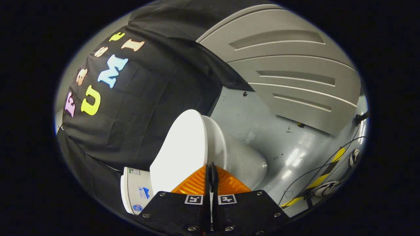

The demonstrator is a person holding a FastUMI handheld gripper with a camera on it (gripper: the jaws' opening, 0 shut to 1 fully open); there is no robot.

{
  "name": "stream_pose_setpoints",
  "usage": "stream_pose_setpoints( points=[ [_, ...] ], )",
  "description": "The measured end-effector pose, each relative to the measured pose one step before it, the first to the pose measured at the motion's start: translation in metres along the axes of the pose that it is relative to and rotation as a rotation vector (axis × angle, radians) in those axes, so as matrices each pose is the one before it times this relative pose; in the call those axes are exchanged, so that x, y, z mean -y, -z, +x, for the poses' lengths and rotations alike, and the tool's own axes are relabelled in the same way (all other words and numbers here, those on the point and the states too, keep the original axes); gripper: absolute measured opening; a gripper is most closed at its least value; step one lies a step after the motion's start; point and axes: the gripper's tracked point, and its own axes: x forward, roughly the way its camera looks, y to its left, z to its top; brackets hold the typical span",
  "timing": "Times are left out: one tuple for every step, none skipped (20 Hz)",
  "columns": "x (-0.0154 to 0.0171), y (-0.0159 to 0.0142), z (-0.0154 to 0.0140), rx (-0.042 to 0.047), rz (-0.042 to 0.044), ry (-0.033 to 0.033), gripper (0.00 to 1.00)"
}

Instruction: Open the toilet lid.

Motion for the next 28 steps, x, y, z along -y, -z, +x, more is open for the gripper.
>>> stream_pose_setpoints(
  points=[
    [-0.00781, -0.00344, -0.00476, 0.01088, -0.02405, -0.00252, 0.02],
    [-0.00853, -0.00337, -0.00575, 0.01428, -0.03052, -0.00297, 0.02],
    [-0.00800, -0.00371, -0.00554, 0.01598, -0.03455, -0.00292, 0.02],
    [-0.00838, -0.00351, -0.00426, 0.01424, -0.03911, -0.00126, 0.02],
    [-0.00793, -0.00393, -0.00500, 0.01549, -0.03629, 0.00113, 0.02],
    [-0.00760, -0.00394, -0.00398, 0.01120, -0.02720, 0.00269, 0.02],
    [-0.00656, -0.00439, -0.00318, 0.01151, -0.01934, 0.00420, 0.02],
    [-0.00718, -0.00340, -0.00348, 0.01101, -0.01725, 0.00470, 0.02],
    [-0.00675, -0.00395, -0.00334, 0.01196, -0.01570, 0.00291, 0.02],
    [-0.00652, -0.00287, -0.00371, 0.01090, -0.01422, 0.00056, 0.02],
    [-0.00722, -0.00380, -0.00385, 0.01594, -0.01612, -0.00365, 0.02],
    [-0.00868, -0.00320, -0.00439, 0.01240, -0.01746, -0.00962, 0.02],
    [-0.00876, -0.00565, -0.00353, 0.02035, -0.02075, -0.01262, 0.02],
    [-0.00821, -0.00326, -0.00357, 0.01324, -0.01924, -0.00994, 0.02],
    [-0.00777, -0.00406, -0.00345, 0.01376, -0.02157, -0.00496, 0.02],
    [-0.00683, -0.00243, -0.00330, 0.00982, -0.02017, 0.00076, 0.02],
    [-0.00763, -0.00458, -0.00281, 0.01172, -0.01988, -0.00085, 0.02],
    [-0.00897, -0.00322, -0.00361, 0.01214, -0.01907, -0.00228, 0.02],
    [-0.00882, -0.00299, -0.00407, 0.01284, -0.02198, -0.00639, 0.02],
    [-0.00953, -0.00505, -0.00411, 0.01842, -0.01997, -0.01073, 0.02],
    [-0.00936, -0.00603, -0.00436, 0.02474, -0.00985, -0.01206, 0.02],
    [-0.00870, -0.00277, -0.00186, 0.01771, -0.00502, -0.01046, 0.02],
    [-0.00663, -0.00268, -0.00210, 0.01180, -0.00437, -0.00594, 0.02],
    [-0.00566, -0.00148, -0.00193, 0.00972, -0.01061, -0.00412, 0.02],
    [-0.00549, -0.00204, -0.00100, 0.00456, -0.02161, -0.00182, 0.02],
    [-0.00106, 0.00005, -0.00032, 0.00160, -0.02990, 0.00634, 0.02],
    [-0.00037, -0.00023, -0.00058, -0.00108, -0.03073, 0.01089, 0.02],
    [-0.00046, -0.00036, -0.00060, 0.00333, -0.02952, 0.00915, 0.02]
  ],
)
